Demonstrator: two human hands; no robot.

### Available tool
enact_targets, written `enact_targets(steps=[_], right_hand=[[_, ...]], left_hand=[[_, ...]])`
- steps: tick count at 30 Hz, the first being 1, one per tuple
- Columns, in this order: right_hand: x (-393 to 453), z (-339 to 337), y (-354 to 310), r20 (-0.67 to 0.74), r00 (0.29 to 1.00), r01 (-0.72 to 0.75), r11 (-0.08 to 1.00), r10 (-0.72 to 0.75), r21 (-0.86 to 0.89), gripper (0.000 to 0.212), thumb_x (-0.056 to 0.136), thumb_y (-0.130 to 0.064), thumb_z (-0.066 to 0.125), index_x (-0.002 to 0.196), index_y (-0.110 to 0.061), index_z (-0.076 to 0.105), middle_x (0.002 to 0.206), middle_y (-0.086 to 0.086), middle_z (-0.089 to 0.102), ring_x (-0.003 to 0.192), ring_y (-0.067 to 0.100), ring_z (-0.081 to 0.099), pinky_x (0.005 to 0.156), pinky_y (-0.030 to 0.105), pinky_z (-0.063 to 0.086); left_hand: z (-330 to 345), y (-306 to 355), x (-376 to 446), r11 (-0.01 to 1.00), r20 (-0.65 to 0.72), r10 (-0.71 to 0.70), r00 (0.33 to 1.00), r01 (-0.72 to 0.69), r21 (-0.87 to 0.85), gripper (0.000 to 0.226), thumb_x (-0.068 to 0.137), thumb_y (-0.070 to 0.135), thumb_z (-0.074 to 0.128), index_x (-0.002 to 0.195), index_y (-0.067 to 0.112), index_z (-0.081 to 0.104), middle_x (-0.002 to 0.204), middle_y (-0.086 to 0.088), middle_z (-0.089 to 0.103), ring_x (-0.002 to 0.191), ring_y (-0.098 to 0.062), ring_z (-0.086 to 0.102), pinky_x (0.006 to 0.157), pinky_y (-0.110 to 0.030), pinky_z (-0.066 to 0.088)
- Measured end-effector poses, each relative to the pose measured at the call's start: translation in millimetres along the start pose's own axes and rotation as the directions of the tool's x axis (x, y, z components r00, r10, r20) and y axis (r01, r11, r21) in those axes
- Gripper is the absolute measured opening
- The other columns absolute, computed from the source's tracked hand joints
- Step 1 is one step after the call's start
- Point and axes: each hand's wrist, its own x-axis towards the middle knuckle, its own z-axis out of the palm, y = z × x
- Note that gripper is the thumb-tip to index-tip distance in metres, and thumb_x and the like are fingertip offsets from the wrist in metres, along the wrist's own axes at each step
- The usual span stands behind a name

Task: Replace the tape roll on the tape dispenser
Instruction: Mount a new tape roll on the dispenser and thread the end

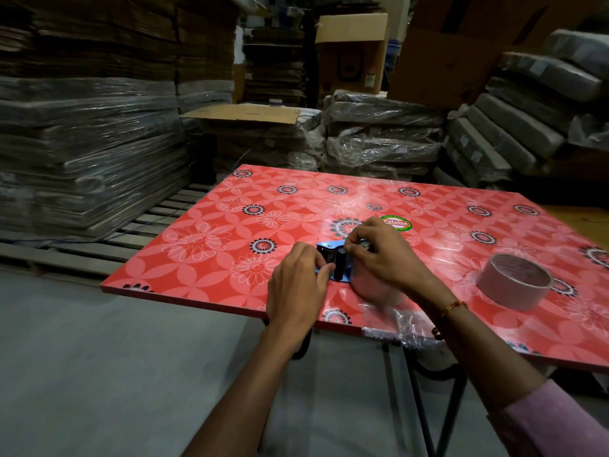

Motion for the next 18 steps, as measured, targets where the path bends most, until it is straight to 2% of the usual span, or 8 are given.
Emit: enact_targets(steps=[5, 15, 18], right_hand=[[0.4, -0.6, 0.4, -0.006, 1.000, 0.002, 1.000, -0.002, -0.009, 0.009, 0.092, -0.022, 0.067, 0.085, -0.021, 0.072, 0.100, 0.001, 0.056, 0.100, 0.026, 0.058, 0.087, 0.046, 0.049], [-1.6, -11.8, 1.0, 0.071, 0.996, 0.057, 0.998, -0.055, -0.018, 0.008, 0.091, -0.019, 0.067, 0.091, -0.016, 0.074, 0.102, 0.000, 0.056, 0.098, 0.025, 0.061, 0.087, 0.040, 0.050], [0.3, -16.3, 0.9, 0.121, 0.991, 0.063, 0.997, -0.057, -0.042, 0.010, 0.092, -0.021, 0.066, 0.096, -0.015, 0.073, 0.107, 0.002, 0.058, 0.101, 0.024, 0.060, 0.090, 0.041, 0.050]], left_hand=[[0.6, -0.9, 2.1, 0.999, 0.034, 0.041, 0.999, -0.041, -0.004, 0.019, 0.093, 0.031, 0.063, 0.080, 0.020, 0.053, 0.093, 0.005, 0.057, 0.080, -0.020, 0.058, 0.071, -0.040, 0.050], [-2.3, -9.6, 12.0, 0.981, 0.149, -0.037, 0.988, 0.064, -0.182, 0.018, 0.091, 0.022, 0.066, 0.077, 0.021, 0.054, 0.094, 0.009, 0.057, 0.088, -0.018, 0.060, 0.080, -0.045, 0.055], [-6.6, -13.4, 18.2, 0.975, 0.223, -0.036, 0.974, 0.083, -0.208, 0.020, 0.089, 0.019, 0.068, 0.074, 0.022, 0.055, 0.093, 0.011, 0.059, 0.089, -0.018, 0.061, 0.081, -0.039, 0.053]])
